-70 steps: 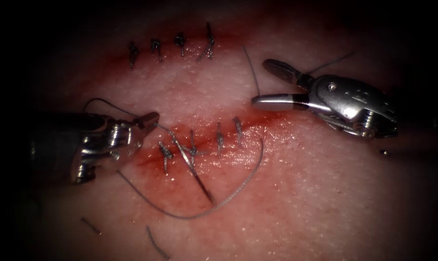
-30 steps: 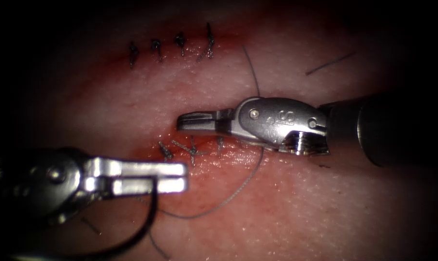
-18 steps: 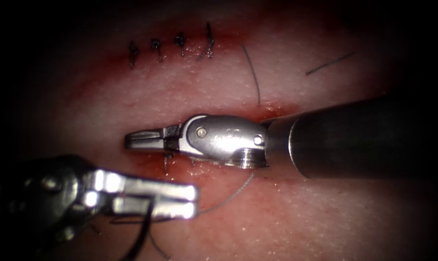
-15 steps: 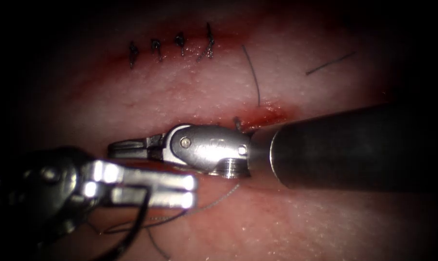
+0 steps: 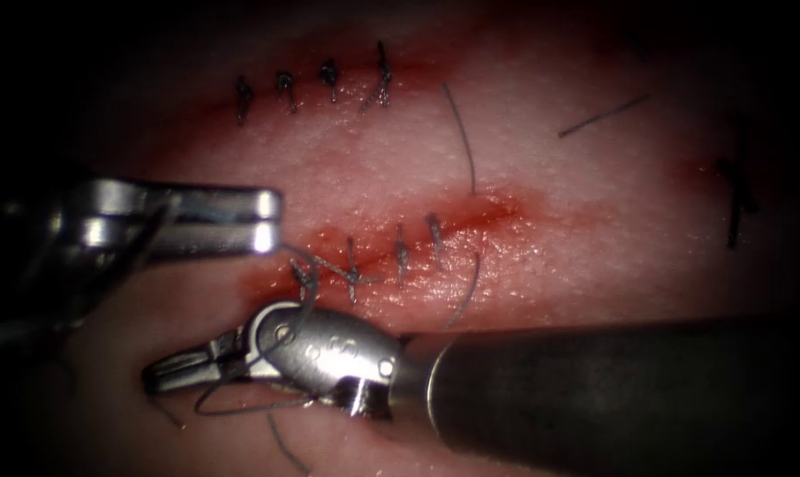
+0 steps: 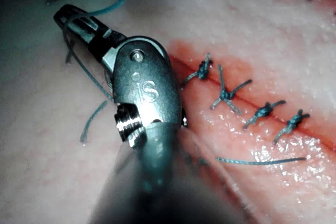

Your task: Wound Closure

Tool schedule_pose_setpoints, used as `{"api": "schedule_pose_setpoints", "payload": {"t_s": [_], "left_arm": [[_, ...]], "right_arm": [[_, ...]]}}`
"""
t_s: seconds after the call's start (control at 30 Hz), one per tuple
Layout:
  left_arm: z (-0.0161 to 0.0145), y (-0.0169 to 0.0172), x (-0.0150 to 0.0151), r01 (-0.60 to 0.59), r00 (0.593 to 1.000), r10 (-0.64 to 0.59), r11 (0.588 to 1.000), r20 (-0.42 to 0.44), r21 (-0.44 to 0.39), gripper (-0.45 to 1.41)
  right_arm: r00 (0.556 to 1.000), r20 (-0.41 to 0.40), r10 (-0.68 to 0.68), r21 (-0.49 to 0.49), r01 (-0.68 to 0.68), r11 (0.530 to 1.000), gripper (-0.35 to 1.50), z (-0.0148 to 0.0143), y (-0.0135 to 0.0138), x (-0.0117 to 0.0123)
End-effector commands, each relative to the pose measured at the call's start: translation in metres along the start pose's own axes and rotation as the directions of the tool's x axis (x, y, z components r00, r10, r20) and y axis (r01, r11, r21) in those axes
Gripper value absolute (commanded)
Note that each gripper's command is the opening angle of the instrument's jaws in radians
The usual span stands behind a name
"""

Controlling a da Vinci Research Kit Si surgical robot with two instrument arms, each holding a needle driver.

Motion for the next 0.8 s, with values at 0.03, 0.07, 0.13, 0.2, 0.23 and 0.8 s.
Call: {"api": "schedule_pose_setpoints", "payload": {"t_s": [0.03, 0.07, 0.13, 0.2, 0.23, 0.8], "left_arm": [[0.0003, 0.0, -0.001, -0.009, 1.0, 0.009, 1.0, 0.01, 0.008, -0.45], [0.0002, -0.0001, -0.0011, -0.022, 1.0, 0.021, 1.0, 0.017, 0.016, -0.45], [-0.0001, -0.0005, -0.0014, -0.036, 0.999, 0.035, 0.999, 0.022, 0.038, -0.45], [-0.0004, -0.0008, -0.0017, -0.051, 0.998, 0.049, 0.997, 0.032, 0.054, -0.45], [-0.0005, -0.0009, -0.0019, -0.058, 0.998, 0.056, 0.996, 0.039, 0.06, -0.45], [-0.0058, -0.0026, -0.0064, -0.21, 0.963, 0.179, 0.967, 0.199, 0.146, -0.45]], "right_arm": [[1.0, -0.015, 0.009, 0.011, -0.009, 1.0, -0.35, 0.0011, -0.0009, -0.0004], [1.0, -0.022, 0.011, 0.012, -0.011, 1.0, -0.35, 0.0012, -0.0012, -0.0002], [0.999, -0.041, 0.018, 0.018, -0.017, 1.0, -0.35, 0.0015, -0.0016, 0.0005], [0.997, -0.069, 0.024, 0.025, -0.022, 0.999, -0.35, 0.0018, -0.0021, 0.0013], [0.996, -0.08, 0.027, 0.029, -0.025, 0.999, -0.35, 0.0019, -0.0023, 0.0016], [0.959, -0.258, 0.114, 0.072, -0.099, 0.993, -0.35, -0.0009, -0.0044, 0.0084]]}}
